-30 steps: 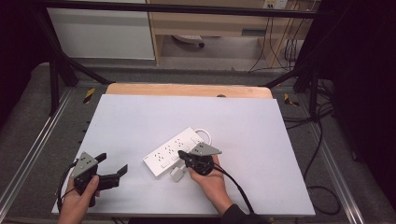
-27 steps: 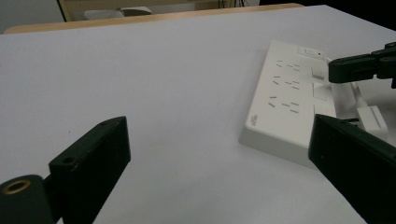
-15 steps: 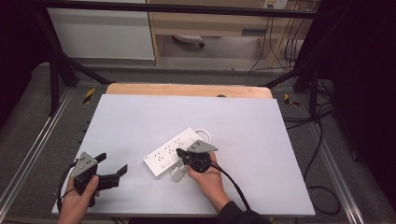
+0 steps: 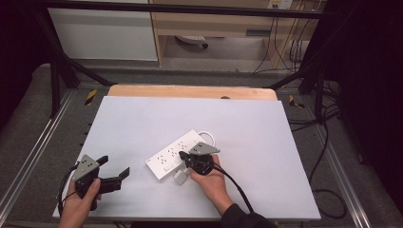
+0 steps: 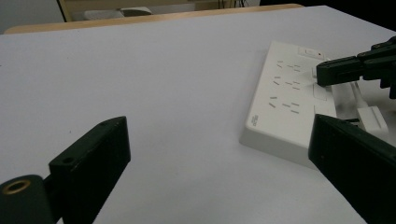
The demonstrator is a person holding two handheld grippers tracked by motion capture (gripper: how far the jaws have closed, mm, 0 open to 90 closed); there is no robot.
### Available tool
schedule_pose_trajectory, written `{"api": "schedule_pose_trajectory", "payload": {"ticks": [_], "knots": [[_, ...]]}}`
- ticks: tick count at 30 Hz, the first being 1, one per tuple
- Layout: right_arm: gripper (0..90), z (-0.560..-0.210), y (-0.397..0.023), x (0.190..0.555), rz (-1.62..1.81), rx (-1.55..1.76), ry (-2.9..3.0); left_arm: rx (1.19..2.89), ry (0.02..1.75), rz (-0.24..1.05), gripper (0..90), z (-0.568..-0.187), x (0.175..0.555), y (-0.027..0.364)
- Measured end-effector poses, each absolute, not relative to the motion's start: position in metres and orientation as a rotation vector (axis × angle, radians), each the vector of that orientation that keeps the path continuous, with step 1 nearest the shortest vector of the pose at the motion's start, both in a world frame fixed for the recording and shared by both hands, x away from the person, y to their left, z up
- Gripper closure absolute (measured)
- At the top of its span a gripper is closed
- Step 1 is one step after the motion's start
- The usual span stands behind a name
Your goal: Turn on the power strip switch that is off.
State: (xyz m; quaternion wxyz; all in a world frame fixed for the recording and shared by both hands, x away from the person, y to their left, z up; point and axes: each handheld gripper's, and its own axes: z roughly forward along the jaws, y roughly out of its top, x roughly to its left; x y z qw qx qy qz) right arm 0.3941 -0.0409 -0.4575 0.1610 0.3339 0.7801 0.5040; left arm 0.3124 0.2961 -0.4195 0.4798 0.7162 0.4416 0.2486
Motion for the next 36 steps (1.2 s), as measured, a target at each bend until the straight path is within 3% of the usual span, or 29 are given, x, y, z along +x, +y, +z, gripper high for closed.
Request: {"api": "schedule_pose_trajectory", "payload": {"ticks": [36], "knots": [[90.0, -0.4578, -0.0425, 0.3962, 1.421, 0.981, 2.25, 1.753, 1.08, 0.605, 5.5, -0.4202, 0.3125, 0.295]]}}
